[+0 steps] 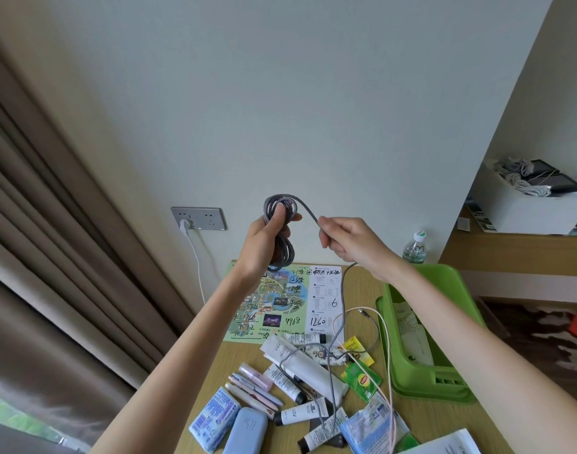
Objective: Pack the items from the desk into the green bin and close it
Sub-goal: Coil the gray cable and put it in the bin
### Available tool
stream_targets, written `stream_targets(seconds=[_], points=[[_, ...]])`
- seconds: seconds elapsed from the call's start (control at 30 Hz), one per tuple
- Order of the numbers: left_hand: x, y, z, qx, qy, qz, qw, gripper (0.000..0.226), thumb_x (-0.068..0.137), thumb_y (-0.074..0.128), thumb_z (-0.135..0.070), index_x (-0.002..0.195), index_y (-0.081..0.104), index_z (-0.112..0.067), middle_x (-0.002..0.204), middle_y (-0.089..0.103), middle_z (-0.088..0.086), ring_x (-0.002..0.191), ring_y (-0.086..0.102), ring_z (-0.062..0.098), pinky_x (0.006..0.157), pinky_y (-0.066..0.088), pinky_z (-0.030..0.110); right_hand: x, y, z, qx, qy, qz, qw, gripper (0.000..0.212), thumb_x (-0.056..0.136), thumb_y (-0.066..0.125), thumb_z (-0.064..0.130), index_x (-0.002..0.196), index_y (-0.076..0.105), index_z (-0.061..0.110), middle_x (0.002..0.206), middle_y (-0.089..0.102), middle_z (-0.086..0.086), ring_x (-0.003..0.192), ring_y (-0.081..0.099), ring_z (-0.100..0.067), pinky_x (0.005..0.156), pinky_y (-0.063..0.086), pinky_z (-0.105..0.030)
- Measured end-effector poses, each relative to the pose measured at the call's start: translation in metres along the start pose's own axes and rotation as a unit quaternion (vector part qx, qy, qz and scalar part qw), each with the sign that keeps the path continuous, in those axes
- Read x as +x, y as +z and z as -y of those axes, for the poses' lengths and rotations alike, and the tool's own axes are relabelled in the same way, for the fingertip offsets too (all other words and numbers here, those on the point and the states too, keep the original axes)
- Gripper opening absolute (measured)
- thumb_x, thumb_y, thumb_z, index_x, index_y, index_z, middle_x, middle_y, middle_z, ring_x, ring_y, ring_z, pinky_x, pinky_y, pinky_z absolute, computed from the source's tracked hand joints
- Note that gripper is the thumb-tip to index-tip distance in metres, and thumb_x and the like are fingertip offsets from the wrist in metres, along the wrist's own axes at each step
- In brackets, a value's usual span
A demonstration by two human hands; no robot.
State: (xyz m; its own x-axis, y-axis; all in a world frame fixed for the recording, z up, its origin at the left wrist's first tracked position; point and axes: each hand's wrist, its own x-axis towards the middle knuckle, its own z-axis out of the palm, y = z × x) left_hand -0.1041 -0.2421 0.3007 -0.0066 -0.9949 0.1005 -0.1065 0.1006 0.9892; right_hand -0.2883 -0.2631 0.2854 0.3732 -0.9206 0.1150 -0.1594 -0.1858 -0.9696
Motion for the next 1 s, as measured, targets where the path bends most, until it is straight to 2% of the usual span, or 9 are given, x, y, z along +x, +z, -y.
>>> stream_targets(seconds=[0.27,0.4,0.43,0.57,0.73,0.83,0.93,1.0], points=[[0.0,0.01,0.0,-0.042,0.021,-0.014,0.999,0.041,0.102,0.04,-0.043,0.106,0.072,-0.017,0.075,0.039,0.001,0.06,0.032,0.012,0.054,0.025,0.025,-0.001,0.019,0.007,-0.006,0.008,0.032,0.999,0.046,0.102,0.044,0.035,0.066,0.053,0.008,0.05,0.027,-0.002,0.044,0.019,-0.014,0.04,0.019,-0.019],[-0.001,0.018,0.0,-0.051,0.015,-0.002,0.999,0.041,0.101,0.043,-0.043,0.101,0.071,-0.013,0.069,0.061,0.004,0.061,0.057,0.014,0.056,0.046,0.021,-0.004,0.022,0.014,-0.003,0.011,0.037,0.999,0.047,0.102,0.045,0.035,0.064,0.05,0.007,0.05,0.026,-0.004,0.041,0.02,-0.013,0.04,0.018,-0.02],[-0.001,0.019,0.0,-0.052,0.013,-0.005,0.999,0.039,0.1,0.045,-0.042,0.096,0.07,-0.012,0.065,0.063,0.001,0.058,0.06,0.013,0.054,0.048,0.02,-0.004,0.022,0.015,-0.001,0.012,0.037,0.999,0.047,0.101,0.046,0.035,0.065,0.05,0.006,0.05,0.026,-0.004,0.041,0.02,-0.013,0.04,0.018,-0.02],[-0.003,0.023,-0.001,-0.047,0.021,-0.032,0.998,0.034,0.098,0.05,-0.04,0.078,0.058,-0.015,0.05,0.053,-0.008,0.045,0.049,0.008,0.044,0.038,0.015,-0.006,0.022,0.014,-0.014,0.015,0.034,0.999,0.056,0.099,0.049,0.043,0.061,0.052,0.001,0.046,0.03,-0.005,0.041,0.022,-0.015,0.041,0.022,-0.018],[-0.001,0.024,0.0,-0.057,-0.008,-0.045,0.997,0.036,0.097,0.048,-0.047,0.074,0.048,-0.018,0.062,0.04,-0.003,0.059,0.037,0.016,0.057,0.03,0.028,-0.006,0.023,0.008,-0.02,0.019,0.024,0.999,0.057,0.098,0.05,0.044,0.055,0.054,0.005,0.042,0.032,-0.003,0.039,0.024,-0.014,0.041,0.024,-0.017],[0.001,0.019,-0.002,-0.159,-0.056,-0.039,0.985,0.038,0.098,0.047,-0.045,0.072,0.05,-0.018,0.064,0.047,-0.004,0.06,0.043,0.013,0.061,0.034,0.027,-0.006,0.021,0.007,-0.025,0.022,0.025,0.999,0.054,0.096,0.054,0.042,0.056,0.056,0.006,0.044,0.034,-0.006,0.04,0.026,-0.014,0.042,0.027,-0.015],[0.005,0.012,-0.005,-0.312,-0.1,-0.021,0.945,0.034,0.101,0.045,-0.038,0.074,0.051,-0.018,0.068,0.051,-0.004,0.062,0.049,0.011,0.06,0.04,0.023,-0.006,0.018,0.006,-0.033,0.022,0.027,0.999,0.052,0.093,0.058,0.044,0.056,0.058,0.008,0.042,0.033,-0.004,0.04,0.025,-0.014,0.044,0.027,-0.017],[0.007,0.01,-0.004,-0.334,-0.109,-0.04,0.935,0.031,0.101,0.044,-0.035,0.076,0.051,-0.018,0.068,0.049,-0.004,0.059,0.046,0.009,0.057,0.037,0.023,-0.005,0.016,0.005,-0.052,0.019,0.028,0.998,0.051,0.092,0.06,0.045,0.053,0.058,0.01,0.041,0.032,-0.001,0.04,0.025,-0.013,0.046,0.028,-0.019]])
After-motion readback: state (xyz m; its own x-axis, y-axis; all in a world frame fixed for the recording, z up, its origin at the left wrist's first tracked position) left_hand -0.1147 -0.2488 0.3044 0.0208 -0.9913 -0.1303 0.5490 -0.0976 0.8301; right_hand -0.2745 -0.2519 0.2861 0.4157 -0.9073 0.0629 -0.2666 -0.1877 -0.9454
